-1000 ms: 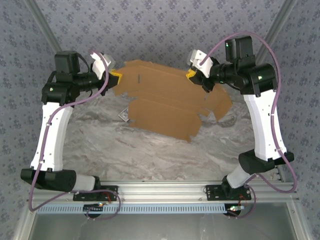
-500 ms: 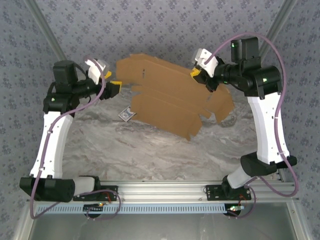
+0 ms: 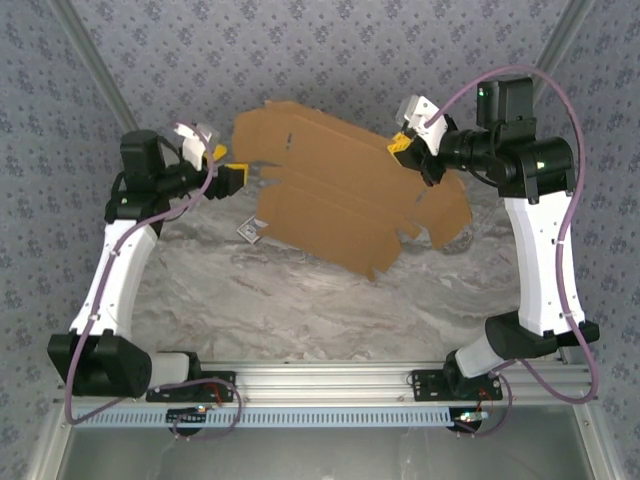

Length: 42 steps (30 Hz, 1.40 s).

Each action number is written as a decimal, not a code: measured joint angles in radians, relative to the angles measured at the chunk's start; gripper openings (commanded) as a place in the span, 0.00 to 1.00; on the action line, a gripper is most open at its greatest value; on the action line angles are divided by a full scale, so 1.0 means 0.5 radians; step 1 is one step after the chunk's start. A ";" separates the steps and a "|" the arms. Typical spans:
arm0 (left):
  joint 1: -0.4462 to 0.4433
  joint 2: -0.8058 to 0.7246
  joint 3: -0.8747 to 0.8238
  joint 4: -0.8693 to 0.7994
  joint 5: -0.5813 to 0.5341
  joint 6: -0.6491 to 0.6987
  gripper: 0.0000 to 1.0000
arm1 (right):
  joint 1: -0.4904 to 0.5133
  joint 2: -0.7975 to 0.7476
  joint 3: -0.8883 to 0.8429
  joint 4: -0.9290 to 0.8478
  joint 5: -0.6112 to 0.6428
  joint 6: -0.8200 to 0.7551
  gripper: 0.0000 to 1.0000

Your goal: Fold the paper box

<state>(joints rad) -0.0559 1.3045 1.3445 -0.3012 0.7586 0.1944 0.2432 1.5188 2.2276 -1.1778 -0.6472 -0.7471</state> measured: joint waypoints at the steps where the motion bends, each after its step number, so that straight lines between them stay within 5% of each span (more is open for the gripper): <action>1: 0.000 0.027 0.040 0.007 0.041 0.005 0.74 | -0.005 0.000 0.000 0.000 -0.011 0.005 0.00; 4: -0.005 0.085 0.142 0.014 0.172 0.021 0.63 | -0.012 -0.002 -0.006 0.007 -0.048 0.009 0.00; 11: -0.060 0.209 0.339 -0.074 0.384 0.097 0.08 | -0.017 -0.011 -0.059 0.053 -0.065 0.021 0.00; 17: -0.076 0.241 0.434 -0.253 0.406 0.148 0.01 | 0.002 -0.151 -0.324 0.294 0.084 0.002 0.00; 23: -0.077 0.249 0.552 -0.520 0.382 0.098 0.00 | 0.188 -0.379 -0.721 0.706 0.486 -0.167 0.00; 31: -0.076 0.275 0.716 -0.752 0.319 -0.078 0.00 | 0.430 -0.588 -1.320 1.489 1.028 -0.632 0.00; 42: -0.062 0.432 0.890 -0.933 0.290 -0.290 0.00 | 0.545 -0.665 -1.864 2.261 1.356 -1.115 0.00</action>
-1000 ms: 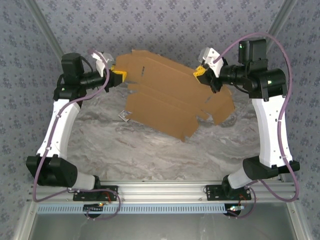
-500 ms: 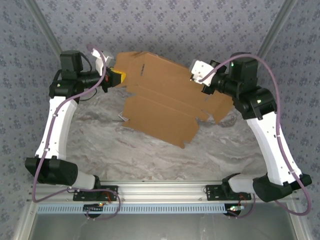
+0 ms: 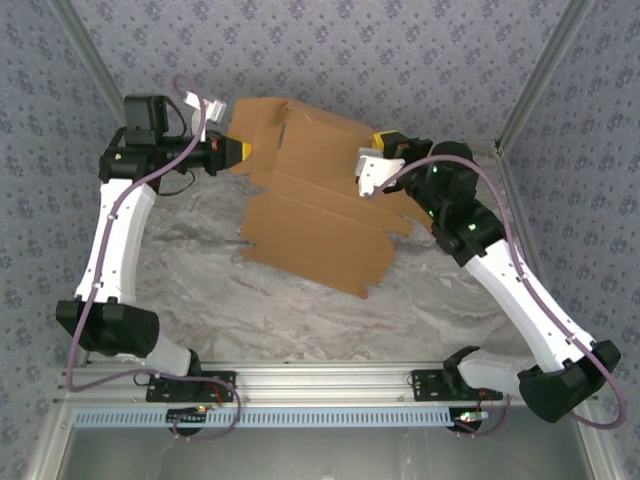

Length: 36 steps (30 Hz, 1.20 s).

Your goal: Fold the paper box

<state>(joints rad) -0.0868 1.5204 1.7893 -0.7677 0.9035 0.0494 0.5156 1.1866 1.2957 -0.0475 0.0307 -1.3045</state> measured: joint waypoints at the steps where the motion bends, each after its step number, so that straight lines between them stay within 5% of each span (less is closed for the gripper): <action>1: 0.004 0.010 0.005 -0.005 0.000 -0.014 0.00 | 0.004 -0.001 -0.035 0.054 0.011 -0.028 0.00; 8: 0.014 0.040 0.007 -0.049 -0.007 -0.053 0.00 | 0.004 0.002 -0.042 0.024 0.026 0.009 0.00; 14: 0.019 0.040 0.034 -0.115 -0.018 -0.079 0.00 | -0.017 0.092 0.497 -0.783 -0.102 0.656 0.00; 22: 0.038 0.037 0.123 -0.361 -0.125 -0.070 0.00 | -0.018 0.077 0.612 -1.268 -0.403 1.375 0.00; 33: 0.014 0.131 -0.153 -0.273 -0.233 -0.235 0.08 | -0.093 0.129 0.288 -1.219 -0.414 1.690 0.00; 36: -0.014 0.282 -0.195 -0.152 -0.237 -0.314 0.22 | -0.093 0.163 0.178 -1.144 -0.313 1.688 0.00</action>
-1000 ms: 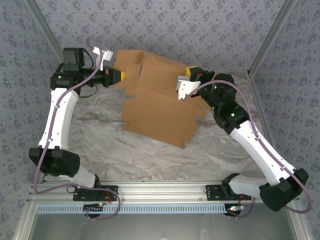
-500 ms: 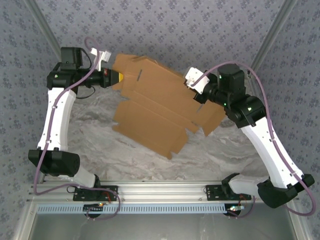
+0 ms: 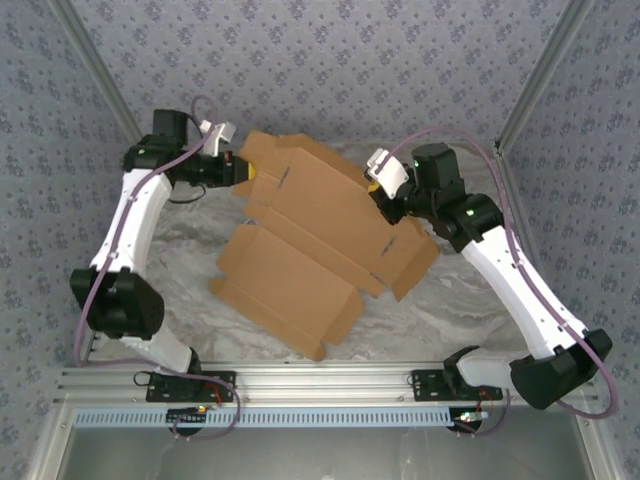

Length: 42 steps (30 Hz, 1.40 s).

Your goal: Fold the paper box

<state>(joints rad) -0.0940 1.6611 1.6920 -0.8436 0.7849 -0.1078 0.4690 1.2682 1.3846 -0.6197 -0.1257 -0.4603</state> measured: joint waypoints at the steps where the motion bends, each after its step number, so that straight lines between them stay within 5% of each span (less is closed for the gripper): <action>1: -0.008 0.057 -0.010 0.053 -0.008 -0.027 0.25 | -0.004 0.019 -0.043 -0.005 0.065 -0.001 0.00; 6: 0.021 0.231 -0.016 0.248 -0.269 -0.153 0.41 | -0.086 0.116 -0.213 -0.070 0.362 0.001 0.00; 10: 0.038 0.214 -0.064 0.376 -0.580 -0.269 0.43 | -0.092 0.180 -0.282 -0.087 0.494 -0.006 0.00; 14: -0.024 -0.074 -0.566 0.724 -0.751 -0.460 0.46 | -0.090 0.182 -0.311 -0.057 0.594 -0.011 0.00; 18: -0.228 -0.344 -1.008 0.997 -0.816 -0.639 0.49 | -0.082 0.183 -0.310 -0.055 0.618 -0.015 0.00; 24: -0.770 -0.427 -1.358 1.475 -0.861 -0.769 0.49 | -0.077 0.175 -0.307 -0.050 0.601 -0.005 0.00; 32: -1.238 0.025 -1.469 2.019 -0.919 -0.772 0.41 | -0.109 0.149 -0.328 0.060 0.527 0.032 0.00; 42: -1.323 0.536 -1.214 2.267 -0.966 -0.652 0.33 | -0.153 0.149 -0.360 0.133 0.483 0.053 0.00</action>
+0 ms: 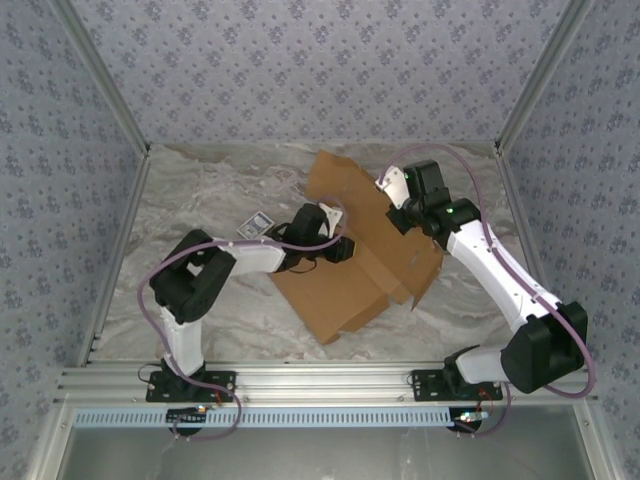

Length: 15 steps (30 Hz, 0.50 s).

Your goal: Fold the paper box

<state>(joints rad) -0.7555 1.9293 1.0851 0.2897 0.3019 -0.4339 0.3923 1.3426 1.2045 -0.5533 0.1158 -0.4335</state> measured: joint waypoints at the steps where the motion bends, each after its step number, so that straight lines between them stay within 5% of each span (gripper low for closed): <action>1: 0.000 0.036 0.034 0.016 0.000 0.008 0.32 | -0.001 0.000 0.000 0.003 -0.002 0.000 0.00; 15: -0.008 0.320 0.222 0.117 0.021 0.066 0.25 | -0.004 0.008 -0.021 0.028 -0.015 0.002 0.00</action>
<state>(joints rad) -0.7597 2.0895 1.1961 0.3481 0.3122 -0.4011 0.3904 1.3468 1.1938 -0.5392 0.1081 -0.4324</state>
